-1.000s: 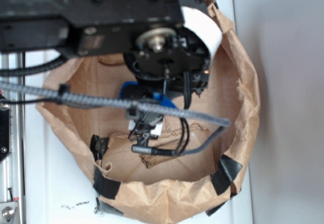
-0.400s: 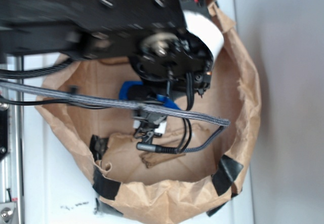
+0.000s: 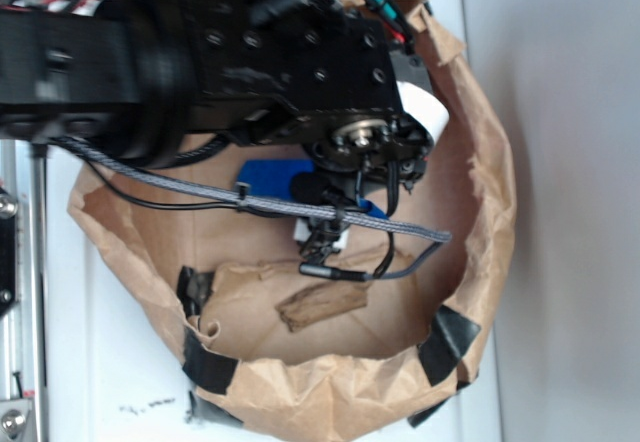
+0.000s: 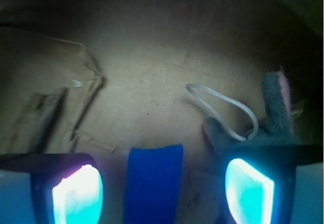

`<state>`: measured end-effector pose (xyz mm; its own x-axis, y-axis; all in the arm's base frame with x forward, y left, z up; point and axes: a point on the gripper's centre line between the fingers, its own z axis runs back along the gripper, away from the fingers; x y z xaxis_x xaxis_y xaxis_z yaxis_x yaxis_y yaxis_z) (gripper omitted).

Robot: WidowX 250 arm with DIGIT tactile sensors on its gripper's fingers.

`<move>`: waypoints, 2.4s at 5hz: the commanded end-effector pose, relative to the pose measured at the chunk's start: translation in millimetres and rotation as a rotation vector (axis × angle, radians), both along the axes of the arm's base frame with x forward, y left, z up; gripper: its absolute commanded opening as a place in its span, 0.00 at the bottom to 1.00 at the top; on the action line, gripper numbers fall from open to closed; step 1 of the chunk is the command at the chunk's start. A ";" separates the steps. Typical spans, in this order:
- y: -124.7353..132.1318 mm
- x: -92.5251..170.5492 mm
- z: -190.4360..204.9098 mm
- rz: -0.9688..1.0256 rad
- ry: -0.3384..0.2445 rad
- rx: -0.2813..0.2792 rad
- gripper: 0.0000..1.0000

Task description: Grab the blue sponge.

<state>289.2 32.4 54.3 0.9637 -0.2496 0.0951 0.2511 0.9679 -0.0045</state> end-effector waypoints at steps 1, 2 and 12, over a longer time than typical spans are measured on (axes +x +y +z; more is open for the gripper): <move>1.1 4.9 -16.1 -0.005 -0.025 0.047 1.00; -1.7 -5.6 -1.6 -0.024 -0.028 0.011 1.00; 3.5 -17.2 -27.1 0.136 -0.086 0.108 0.00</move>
